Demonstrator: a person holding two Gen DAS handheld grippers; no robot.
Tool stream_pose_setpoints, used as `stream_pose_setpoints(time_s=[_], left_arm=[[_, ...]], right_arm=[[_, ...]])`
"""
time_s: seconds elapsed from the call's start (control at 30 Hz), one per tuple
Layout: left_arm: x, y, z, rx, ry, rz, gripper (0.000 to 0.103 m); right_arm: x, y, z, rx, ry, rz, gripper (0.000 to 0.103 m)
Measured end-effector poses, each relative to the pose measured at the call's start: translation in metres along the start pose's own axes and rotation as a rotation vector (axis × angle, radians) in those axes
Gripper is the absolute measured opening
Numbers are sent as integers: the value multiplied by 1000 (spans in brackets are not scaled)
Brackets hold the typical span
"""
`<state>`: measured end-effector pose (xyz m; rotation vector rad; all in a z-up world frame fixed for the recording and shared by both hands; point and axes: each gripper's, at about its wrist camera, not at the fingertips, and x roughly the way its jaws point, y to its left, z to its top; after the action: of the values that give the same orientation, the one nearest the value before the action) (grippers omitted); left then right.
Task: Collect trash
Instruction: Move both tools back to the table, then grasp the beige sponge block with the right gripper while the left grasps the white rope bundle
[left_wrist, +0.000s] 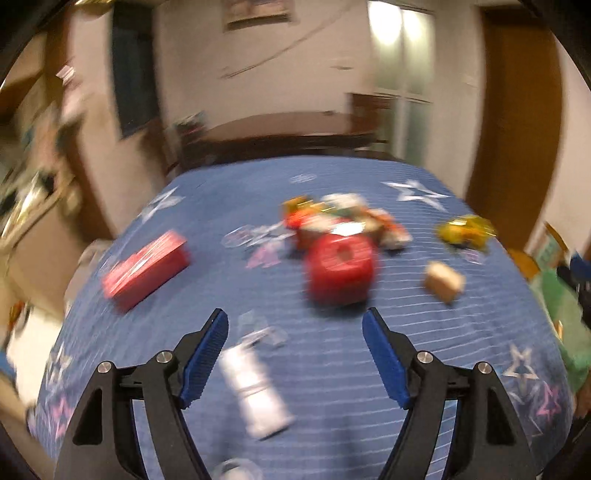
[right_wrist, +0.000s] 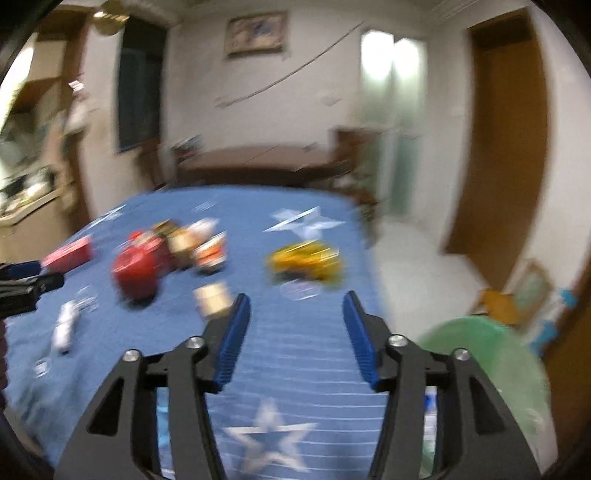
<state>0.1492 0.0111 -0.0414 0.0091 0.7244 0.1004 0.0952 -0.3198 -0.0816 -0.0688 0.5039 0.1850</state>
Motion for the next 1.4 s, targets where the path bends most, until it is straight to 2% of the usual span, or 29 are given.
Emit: stream_pose_setpoints(time_s=[0.1, 0.2, 0.27, 0.47, 0.53, 0.57, 0.6, 0.7, 0.73, 0.9, 1.13, 1.4], left_arm=[[5, 33, -16, -101, 75, 0, 76], [8, 42, -34, -113, 137, -50, 76], [16, 38, -41, -97, 159, -53, 76], [44, 29, -51, -80, 200, 6, 73], [52, 28, -53, -84, 218, 9, 65], [56, 28, -54, -92, 229, 7, 61], [59, 29, -56, -99, 238, 6, 50], [61, 31, -56, -114, 232, -3, 44], [61, 31, -56, -116, 229, -6, 42], [57, 33, -59, -117, 216, -16, 29], [40, 34, -56, -105, 186, -32, 28], [9, 1, -45, 0, 112, -94, 28]], right_arm=[[33, 21, 6, -69, 111, 150, 55], [67, 38, 10, -118, 193, 186, 55], [85, 39, 14, -114, 233, 220, 55], [122, 53, 7, -158, 334, 267, 52], [131, 54, 5, -167, 355, 277, 49], [133, 55, 4, -180, 354, 266, 47], [135, 56, 4, -187, 356, 259, 43], [139, 54, 5, -183, 359, 256, 38], [141, 54, 5, -183, 359, 251, 33], [143, 57, 4, -194, 351, 233, 29], [112, 56, 6, -136, 294, 207, 28], [27, 43, -1, -64, 175, 196, 28]])
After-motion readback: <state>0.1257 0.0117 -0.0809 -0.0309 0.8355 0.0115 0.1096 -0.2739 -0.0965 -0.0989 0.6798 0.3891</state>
